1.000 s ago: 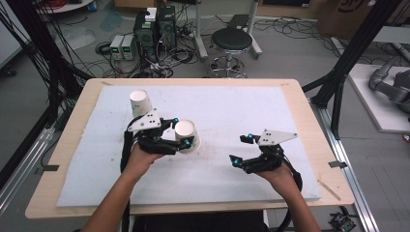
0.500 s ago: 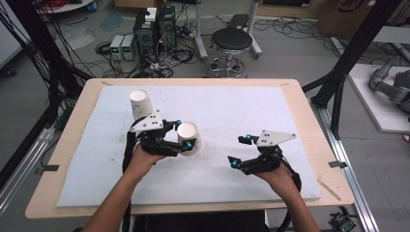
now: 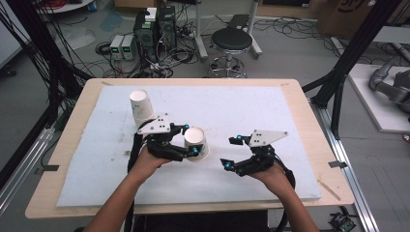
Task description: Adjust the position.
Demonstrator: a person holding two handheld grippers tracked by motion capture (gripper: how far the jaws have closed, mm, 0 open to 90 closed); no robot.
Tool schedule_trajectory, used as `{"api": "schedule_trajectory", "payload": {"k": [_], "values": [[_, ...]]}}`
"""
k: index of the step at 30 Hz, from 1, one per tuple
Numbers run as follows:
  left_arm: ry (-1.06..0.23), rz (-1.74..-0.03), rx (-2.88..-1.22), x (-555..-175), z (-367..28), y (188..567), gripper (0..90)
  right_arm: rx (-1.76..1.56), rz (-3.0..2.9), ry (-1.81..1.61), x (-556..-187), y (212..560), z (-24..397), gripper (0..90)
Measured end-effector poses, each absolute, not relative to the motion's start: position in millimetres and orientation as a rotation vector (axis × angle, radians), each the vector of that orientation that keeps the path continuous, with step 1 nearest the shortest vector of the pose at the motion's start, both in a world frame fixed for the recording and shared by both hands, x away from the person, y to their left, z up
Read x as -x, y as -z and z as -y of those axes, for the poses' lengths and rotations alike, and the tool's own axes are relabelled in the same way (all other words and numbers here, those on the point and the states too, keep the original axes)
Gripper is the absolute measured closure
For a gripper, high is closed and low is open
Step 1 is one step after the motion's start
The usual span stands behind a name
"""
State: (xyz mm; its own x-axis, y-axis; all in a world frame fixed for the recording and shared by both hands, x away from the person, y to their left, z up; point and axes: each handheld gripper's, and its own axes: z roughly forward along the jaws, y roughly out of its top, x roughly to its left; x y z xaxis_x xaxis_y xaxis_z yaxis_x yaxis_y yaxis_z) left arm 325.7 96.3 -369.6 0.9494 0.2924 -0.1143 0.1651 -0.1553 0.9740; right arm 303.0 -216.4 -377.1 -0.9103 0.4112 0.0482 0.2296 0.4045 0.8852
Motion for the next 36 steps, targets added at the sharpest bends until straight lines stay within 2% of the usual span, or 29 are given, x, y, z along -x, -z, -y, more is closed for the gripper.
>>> {"api": "schedule_trajectory", "payload": {"k": [32, 36], "values": [[0.019, -0.213, -1.693, -326, -73, 368, 33.9, -0.448, -2.532, -1.723, -311, 384, 183, 19.5], [0.036, -0.208, -1.684, -326, -70, 369, 33.9, -0.424, -2.53, -1.753, -312, 386, 180, 23.9]]}}
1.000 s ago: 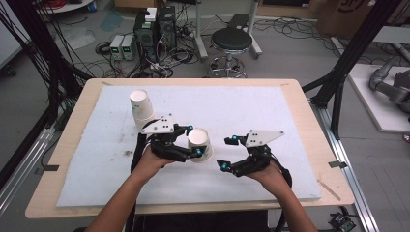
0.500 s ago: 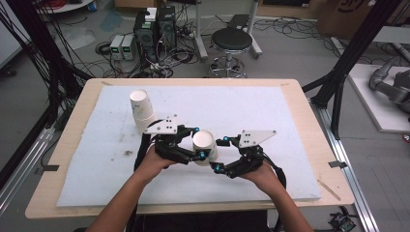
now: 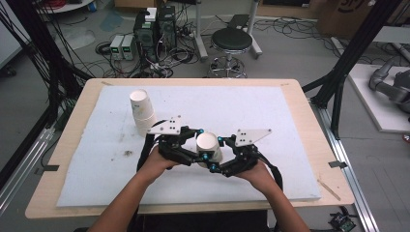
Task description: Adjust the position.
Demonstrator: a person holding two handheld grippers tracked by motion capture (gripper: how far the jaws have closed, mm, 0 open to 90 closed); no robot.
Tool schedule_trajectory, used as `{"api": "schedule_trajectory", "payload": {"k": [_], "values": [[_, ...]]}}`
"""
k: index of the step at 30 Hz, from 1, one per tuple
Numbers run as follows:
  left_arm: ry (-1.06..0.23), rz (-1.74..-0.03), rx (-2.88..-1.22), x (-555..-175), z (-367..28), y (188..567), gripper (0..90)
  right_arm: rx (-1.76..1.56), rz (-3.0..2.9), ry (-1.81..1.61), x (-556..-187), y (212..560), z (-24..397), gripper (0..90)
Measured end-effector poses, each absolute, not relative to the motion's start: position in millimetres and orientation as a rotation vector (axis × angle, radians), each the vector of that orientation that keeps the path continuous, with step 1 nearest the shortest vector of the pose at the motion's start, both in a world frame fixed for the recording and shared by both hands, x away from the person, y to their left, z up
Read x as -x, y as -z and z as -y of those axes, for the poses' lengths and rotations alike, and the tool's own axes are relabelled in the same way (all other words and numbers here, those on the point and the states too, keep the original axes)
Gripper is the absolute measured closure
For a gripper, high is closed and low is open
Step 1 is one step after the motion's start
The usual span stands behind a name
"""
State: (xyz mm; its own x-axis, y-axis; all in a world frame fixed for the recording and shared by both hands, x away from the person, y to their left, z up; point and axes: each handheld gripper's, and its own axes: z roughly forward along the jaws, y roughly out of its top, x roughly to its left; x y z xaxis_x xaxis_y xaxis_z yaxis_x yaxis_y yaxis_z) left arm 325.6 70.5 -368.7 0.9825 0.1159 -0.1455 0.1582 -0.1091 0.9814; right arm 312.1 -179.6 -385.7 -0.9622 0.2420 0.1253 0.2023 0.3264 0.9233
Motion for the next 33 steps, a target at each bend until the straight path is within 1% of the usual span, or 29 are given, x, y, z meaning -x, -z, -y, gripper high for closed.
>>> {"api": "schedule_trajectory", "payload": {"k": [7, 11, 12, 14, 15, 16, 17, 19, 23, 33], "values": [[0.037, -0.209, -1.677, -326, -70, 369, 34.4, -0.412, -2.529, -1.758, -313, 386, 180, 30.1], [0.004, -0.209, -1.688, -325, -70, 369, 34.4, -0.422, -2.533, -1.746, -313, 386, 180, 32.8], [0.004, -0.209, -1.688, -325, -70, 369, 33.7, -0.421, -2.534, -1.742, -314, 386, 180, 32.9], [-0.039, -0.229, -1.695, -324, -70, 367, 26.7, -0.422, -2.551, -1.737, -314, 386, 180, 34.4], [-0.039, -0.229, -1.695, -324, -70, 367, 24.8, -0.418, -2.553, -1.735, -314, 386, 180, 35.1], [-0.032, -0.237, -1.693, -325, -71, 367, 24.8, -0.418, -2.553, -1.735, -314, 386, 180, 35.1], [-0.031, -0.245, -1.692, -325, -73, 365, 21.1, -0.398, -2.561, -1.722, -313, 385, 181, 36.3], [-0.028, -0.247, -1.703, -326, -75, 364, 19.0, -0.38, -2.572, -1.692, -313, 384, 182, 36.8], [-0.02, -0.241, -1.73, -327, -78, 360, 17.6, -0.361, -2.601, -1.633, -314, 383, 184, 37.5], [-0.004, -0.214, -1.867, -329, -88, 352, 17.6, -0.293, -2.717, -1.426, -320, 371, 187, 37.6]]}}
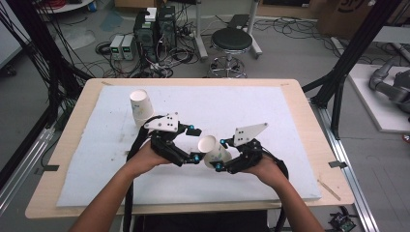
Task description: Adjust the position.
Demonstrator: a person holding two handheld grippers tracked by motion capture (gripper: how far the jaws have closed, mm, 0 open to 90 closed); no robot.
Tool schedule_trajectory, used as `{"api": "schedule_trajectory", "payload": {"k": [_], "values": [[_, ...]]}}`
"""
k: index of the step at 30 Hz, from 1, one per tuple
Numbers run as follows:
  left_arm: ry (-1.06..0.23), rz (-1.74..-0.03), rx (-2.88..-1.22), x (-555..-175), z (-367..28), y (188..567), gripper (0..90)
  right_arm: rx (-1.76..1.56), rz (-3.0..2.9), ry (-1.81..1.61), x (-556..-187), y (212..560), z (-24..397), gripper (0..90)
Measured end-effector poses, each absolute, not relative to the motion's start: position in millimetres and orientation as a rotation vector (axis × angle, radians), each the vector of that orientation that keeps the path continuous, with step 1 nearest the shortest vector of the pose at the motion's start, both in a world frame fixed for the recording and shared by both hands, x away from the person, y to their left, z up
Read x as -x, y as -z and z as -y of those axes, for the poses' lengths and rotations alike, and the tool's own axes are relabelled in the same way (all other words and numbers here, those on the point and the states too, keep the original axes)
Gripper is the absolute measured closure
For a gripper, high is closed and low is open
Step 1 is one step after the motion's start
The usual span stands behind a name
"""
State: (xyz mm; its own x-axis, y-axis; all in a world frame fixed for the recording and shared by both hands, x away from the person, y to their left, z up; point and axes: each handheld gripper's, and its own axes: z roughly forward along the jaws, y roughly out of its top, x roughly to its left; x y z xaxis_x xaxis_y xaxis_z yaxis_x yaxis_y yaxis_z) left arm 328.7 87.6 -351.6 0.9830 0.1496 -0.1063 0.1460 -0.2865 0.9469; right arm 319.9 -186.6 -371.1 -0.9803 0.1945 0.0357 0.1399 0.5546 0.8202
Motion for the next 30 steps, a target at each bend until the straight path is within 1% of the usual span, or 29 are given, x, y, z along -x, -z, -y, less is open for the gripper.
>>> {"api": "schedule_trajectory", "payload": {"k": [10, 21, 30], "values": [[0.012, -0.187, -1.96, -326, -88, 352, 17.6, -0.215, -2.815, -1.289, -320, 368, 181, 37.6], [0.018, -0.131, -2.041, -322, -75, 356, 18.0, -0.169, -2.881, -1.116, -315, 369, 169, 37.1], [0.062, -0.114, -2.078, -322, -67, 363, 21.1, -0.153, -2.933, -1.02, -314, 370, 162, 36.3]]}}
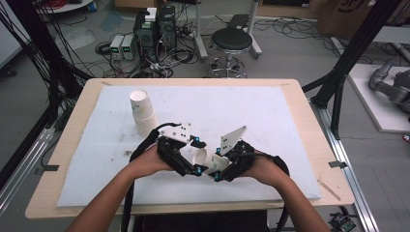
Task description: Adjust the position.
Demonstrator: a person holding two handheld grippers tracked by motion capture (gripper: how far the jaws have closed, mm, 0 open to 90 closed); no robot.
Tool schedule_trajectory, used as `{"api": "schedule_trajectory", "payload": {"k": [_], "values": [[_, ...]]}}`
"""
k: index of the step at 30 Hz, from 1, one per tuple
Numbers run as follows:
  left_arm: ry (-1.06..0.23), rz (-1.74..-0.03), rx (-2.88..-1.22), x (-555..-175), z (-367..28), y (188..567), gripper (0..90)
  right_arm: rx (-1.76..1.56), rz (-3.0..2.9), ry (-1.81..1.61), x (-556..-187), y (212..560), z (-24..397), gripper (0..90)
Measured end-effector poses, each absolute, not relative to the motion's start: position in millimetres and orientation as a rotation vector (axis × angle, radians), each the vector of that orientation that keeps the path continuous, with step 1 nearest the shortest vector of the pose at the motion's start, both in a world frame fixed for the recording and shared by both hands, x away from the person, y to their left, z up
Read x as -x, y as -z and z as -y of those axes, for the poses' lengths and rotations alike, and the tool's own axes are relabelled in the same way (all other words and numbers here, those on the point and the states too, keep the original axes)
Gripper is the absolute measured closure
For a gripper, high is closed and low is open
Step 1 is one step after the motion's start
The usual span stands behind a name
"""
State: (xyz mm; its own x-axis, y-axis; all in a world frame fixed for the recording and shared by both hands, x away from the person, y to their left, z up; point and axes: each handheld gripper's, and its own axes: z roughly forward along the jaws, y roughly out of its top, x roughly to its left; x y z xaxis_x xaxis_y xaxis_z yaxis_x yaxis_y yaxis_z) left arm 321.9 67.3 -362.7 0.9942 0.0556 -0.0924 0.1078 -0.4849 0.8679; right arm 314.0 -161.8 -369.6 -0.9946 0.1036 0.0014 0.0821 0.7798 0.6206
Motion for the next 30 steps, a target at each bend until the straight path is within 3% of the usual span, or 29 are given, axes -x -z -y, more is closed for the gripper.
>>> {"api": "schedule_trajectory", "payload": {"k": [9, 14, 20, 24, 30], "values": [[0.099, -0.093, -2.1, -321, -62, 371, 27.2, -0.153, -2.982, -0.941, -312, 370, 157, 36.0], [0.114, -0.093, -2.099, -323, -61, 372, 35.6, -0.153, -3.0, -0.907, -313, 371, 156, 36.0], [0.113, -0.079, -2.1, -324, -61, 373, 37.0, -0.161, -3.006, -0.897, -313, 372, 157, 35.8], [0.091, -0.092, -2.071, -324, -66, 373, 37.2, -0.195, -2.965, -0.966, -313, 369, 160, 22.3], [0.075, -0.127, -1.98, -322, -79, 377, 37.1, -0.258, -2.83, -1.224, -310, 362, 178, 20.2]]}}
